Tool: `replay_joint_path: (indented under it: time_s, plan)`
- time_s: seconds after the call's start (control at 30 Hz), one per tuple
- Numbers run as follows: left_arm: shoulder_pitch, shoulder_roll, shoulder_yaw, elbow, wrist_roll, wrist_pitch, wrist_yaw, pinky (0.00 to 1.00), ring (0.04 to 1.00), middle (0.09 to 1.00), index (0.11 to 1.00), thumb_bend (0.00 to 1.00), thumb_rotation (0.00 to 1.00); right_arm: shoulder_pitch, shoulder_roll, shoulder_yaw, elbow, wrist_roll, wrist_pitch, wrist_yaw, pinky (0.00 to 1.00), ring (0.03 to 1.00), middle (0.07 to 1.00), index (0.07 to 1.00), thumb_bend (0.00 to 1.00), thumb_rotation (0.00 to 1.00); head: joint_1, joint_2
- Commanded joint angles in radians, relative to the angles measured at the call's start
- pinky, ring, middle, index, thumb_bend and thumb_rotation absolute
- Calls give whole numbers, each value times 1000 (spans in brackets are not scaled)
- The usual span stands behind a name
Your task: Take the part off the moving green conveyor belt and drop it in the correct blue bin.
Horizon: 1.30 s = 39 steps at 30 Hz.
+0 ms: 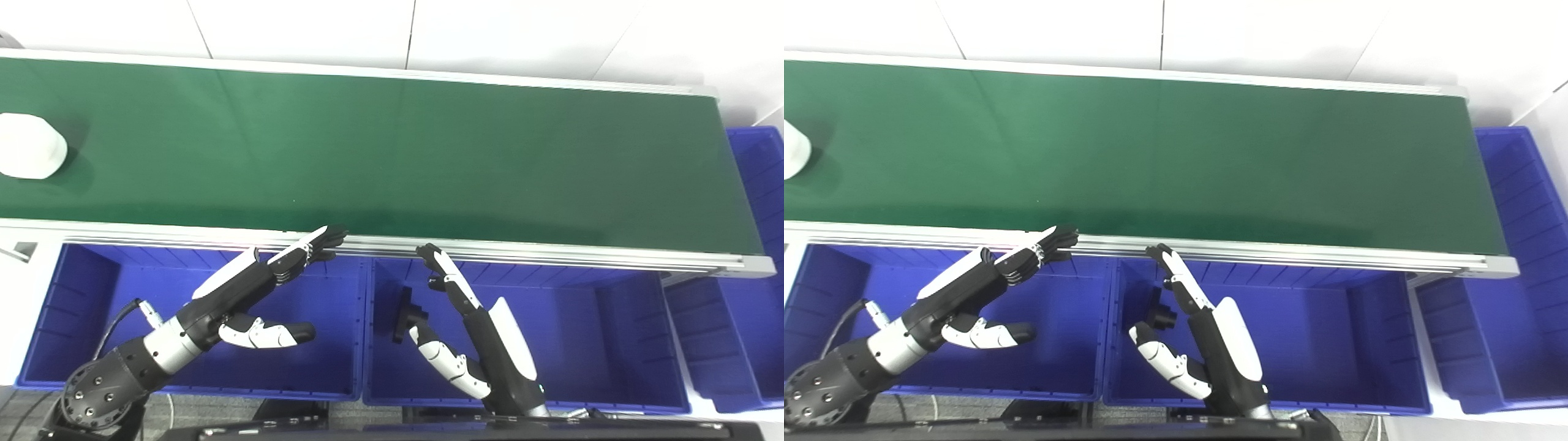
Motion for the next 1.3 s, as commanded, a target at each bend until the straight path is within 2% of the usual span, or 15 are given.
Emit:
replay_joint_path:
  time_s: [0.0, 0.23, 0.4, 1.27]
  plan:
    - [-7, 2, 1, -11, -9, -28, 6, 943, 988, 1000, 999, 411, 533, 6, 2, 1, -27, 11, -47, -6, 847, 933, 974, 946, 359, 852, 1, 1]
    - [-3, 0, -1, -11, -7, -27, 9, 947, 988, 1000, 1000, 405, 529, 6, 2, -1, -30, 10, -42, -4, 845, 933, 975, 946, 354, 854, 3, 2]
    - [-1, -1, 0, -13, -1, -33, 11, 949, 989, 1000, 1000, 412, 585, 6, 4, 1, -29, 7, -45, -5, 844, 933, 974, 947, 353, 862, 3, 1]
    - [18, -3, 3, -27, 11, -32, 21, 964, 995, 1000, 1000, 386, 588, 15, 2, 2, -26, 5, -55, -9, 849, 938, 976, 948, 345, 874, 14, 11]
